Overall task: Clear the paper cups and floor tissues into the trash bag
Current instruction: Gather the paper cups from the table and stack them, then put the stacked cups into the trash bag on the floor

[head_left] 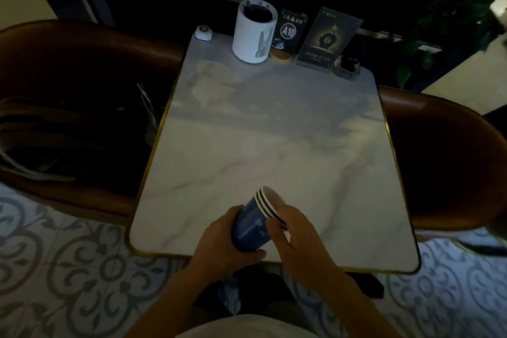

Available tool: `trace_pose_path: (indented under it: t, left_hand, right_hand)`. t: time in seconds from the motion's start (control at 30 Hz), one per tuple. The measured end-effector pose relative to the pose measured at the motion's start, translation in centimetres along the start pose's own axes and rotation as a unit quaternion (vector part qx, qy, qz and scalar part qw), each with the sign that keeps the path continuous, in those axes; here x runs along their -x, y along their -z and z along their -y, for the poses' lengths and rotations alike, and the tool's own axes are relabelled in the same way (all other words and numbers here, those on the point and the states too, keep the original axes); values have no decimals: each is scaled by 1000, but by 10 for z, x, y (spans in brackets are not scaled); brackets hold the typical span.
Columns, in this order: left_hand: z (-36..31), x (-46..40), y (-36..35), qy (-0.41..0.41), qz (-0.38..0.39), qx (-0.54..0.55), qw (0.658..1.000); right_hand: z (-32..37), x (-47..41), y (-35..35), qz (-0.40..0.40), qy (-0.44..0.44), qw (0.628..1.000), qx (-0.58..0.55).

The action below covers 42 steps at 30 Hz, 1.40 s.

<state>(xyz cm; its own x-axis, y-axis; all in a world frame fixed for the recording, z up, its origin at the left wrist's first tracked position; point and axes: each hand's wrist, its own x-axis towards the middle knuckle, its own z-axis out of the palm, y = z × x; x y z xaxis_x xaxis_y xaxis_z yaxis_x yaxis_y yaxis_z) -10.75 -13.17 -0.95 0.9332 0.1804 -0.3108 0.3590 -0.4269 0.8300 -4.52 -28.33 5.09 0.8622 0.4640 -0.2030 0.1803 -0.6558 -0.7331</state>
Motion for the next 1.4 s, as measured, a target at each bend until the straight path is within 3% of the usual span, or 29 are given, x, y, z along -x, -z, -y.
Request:
trace_pose_path:
  t: [0.27,0.63,0.93,1.13,1.4]
  left_hand:
    - [-6,1,-15,-31,53,15,998]
    - [-44,3,-69,-54,99,-2,994]
    - [-105,33,-182,-61,187,-54,979]
    - [-137,56,-272,-65,249,-89,962]
    - [-163,68,-352,-63,292,-143,944]
  right_hand:
    - [-19,17,25,-48,-21,997,-54]
    - [-66,55,74,-48,-76,986,-143]
    - [-168,134,137,-33,-123,979,-161]
    - [-237,203,175,-64,-157,969,-181]
    - [-313,270,204,-191,-249,925,-216]
